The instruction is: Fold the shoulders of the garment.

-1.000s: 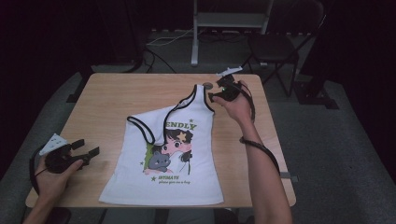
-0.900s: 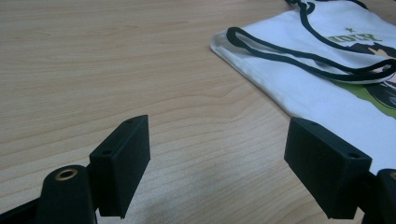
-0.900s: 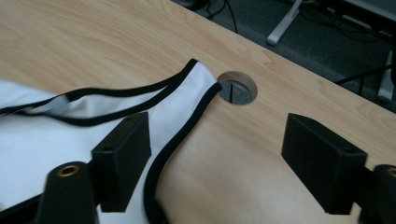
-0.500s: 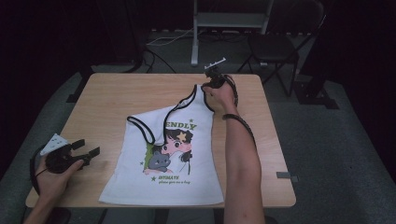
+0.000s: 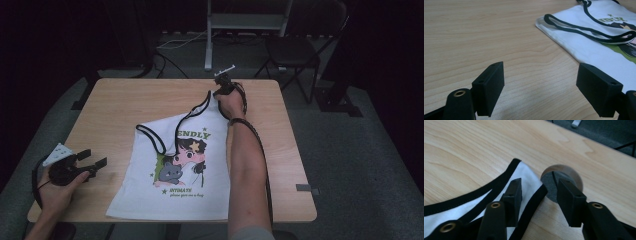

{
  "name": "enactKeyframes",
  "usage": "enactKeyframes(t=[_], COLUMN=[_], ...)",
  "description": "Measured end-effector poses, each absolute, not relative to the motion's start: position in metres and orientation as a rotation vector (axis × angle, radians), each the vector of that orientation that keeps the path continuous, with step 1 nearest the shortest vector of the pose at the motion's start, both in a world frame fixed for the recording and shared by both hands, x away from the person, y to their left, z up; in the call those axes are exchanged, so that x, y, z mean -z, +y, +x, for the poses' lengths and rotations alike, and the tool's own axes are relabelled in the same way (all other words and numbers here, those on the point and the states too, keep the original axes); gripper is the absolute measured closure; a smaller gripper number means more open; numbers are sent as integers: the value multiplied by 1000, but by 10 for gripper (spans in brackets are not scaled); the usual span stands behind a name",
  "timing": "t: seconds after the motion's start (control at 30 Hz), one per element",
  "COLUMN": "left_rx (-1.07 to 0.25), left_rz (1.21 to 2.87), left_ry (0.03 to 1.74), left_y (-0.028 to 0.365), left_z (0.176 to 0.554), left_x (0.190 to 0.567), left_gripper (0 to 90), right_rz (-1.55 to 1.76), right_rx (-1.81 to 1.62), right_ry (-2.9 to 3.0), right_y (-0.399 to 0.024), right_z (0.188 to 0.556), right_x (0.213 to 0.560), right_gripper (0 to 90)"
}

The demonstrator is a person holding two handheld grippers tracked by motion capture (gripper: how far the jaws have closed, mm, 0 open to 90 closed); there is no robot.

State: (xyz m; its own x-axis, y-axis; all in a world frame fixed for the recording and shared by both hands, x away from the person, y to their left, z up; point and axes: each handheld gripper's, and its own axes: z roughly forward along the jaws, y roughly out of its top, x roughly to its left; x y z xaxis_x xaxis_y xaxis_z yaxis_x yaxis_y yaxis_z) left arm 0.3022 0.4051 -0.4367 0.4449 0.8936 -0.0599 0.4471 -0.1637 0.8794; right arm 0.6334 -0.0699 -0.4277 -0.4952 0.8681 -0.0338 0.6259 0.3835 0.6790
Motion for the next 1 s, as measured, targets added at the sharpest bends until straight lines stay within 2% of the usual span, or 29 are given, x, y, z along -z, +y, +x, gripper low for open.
enactKeyframes(t=[0.17,0.23,0.67,1.0], left_rx=[-617,-617,-608,-603], left_rz=[1785,1786,1787,1771], left_ry=[1145,1143,1139,1142], left_y=[405,404,404,405], left_z=[302,302,301,301], left_x=[437,437,437,437], left_gripper=[221,221,221,221], right_rz=[1303,1302,1203,1069], right_rx=[-900,-911,-1022,-1102], right_ry=[2257,2256,2250,2271], right_y=[-70,-70,-66,-49], right_z=[633,632,601,549], right_x=[429,429,391,385], right_gripper=[769,800,828,827])
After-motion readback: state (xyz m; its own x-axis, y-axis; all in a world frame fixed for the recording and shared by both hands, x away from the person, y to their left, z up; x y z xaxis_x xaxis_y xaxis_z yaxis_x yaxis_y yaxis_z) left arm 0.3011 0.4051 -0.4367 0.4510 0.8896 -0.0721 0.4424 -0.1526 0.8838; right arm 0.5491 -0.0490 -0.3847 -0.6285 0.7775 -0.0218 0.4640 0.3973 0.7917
